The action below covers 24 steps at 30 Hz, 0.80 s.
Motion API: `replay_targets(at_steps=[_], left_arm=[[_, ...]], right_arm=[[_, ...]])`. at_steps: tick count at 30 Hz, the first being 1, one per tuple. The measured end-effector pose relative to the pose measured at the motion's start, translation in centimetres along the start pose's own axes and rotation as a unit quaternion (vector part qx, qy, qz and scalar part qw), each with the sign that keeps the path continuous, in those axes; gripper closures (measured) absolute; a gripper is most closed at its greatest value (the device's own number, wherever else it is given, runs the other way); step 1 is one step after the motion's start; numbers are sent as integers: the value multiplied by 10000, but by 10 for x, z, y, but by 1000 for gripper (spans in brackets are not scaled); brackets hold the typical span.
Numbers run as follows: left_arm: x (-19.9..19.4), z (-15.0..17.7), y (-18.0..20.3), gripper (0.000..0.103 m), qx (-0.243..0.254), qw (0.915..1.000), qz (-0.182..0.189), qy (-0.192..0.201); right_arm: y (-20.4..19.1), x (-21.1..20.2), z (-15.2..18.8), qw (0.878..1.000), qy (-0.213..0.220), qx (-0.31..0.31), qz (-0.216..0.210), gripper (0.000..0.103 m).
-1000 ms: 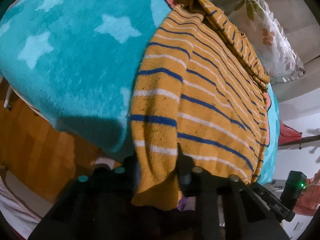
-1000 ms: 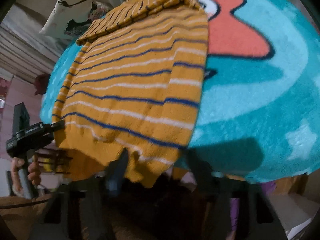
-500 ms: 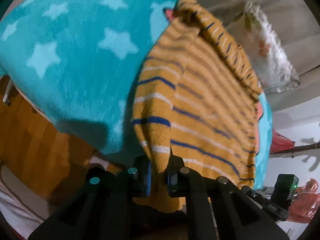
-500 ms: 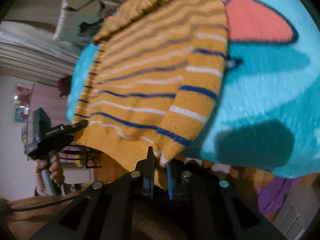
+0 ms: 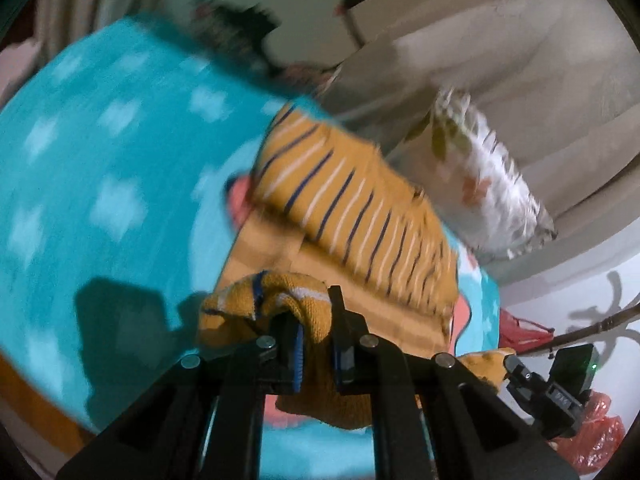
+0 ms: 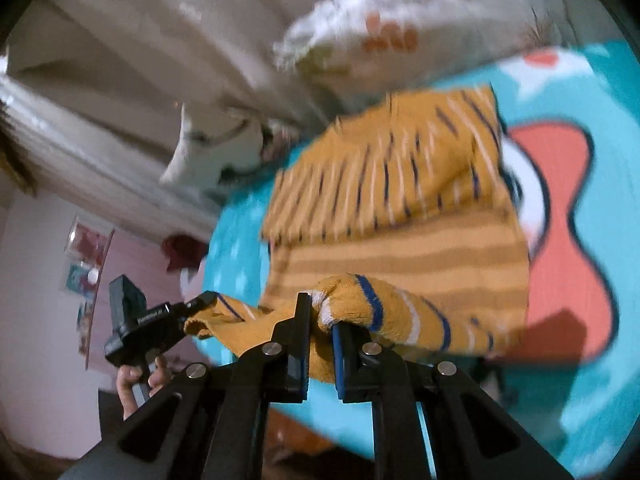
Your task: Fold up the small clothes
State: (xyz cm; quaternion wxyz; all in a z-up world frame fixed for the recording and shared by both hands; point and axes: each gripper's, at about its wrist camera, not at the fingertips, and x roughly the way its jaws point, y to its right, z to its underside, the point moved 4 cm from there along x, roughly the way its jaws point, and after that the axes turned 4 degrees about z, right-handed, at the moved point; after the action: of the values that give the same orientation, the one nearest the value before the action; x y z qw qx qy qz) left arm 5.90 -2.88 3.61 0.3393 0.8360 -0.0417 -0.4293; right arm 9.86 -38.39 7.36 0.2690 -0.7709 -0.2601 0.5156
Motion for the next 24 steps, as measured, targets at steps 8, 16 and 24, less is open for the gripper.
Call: replay_targets(at_steps=[8,16,24], left_arm=[[111,-98,12,93,293,9985,-160,-436],[168,-125,-5,92,373,9952,-210,-878],[173,-127,10,61,802,9922,-95,-951]], right_arm=[[42,72,-105,9947,262,632,768,93],[87,123,-141,9848,215,1404,998,93],[123,141,-160,9718,298,2204,779,87]])
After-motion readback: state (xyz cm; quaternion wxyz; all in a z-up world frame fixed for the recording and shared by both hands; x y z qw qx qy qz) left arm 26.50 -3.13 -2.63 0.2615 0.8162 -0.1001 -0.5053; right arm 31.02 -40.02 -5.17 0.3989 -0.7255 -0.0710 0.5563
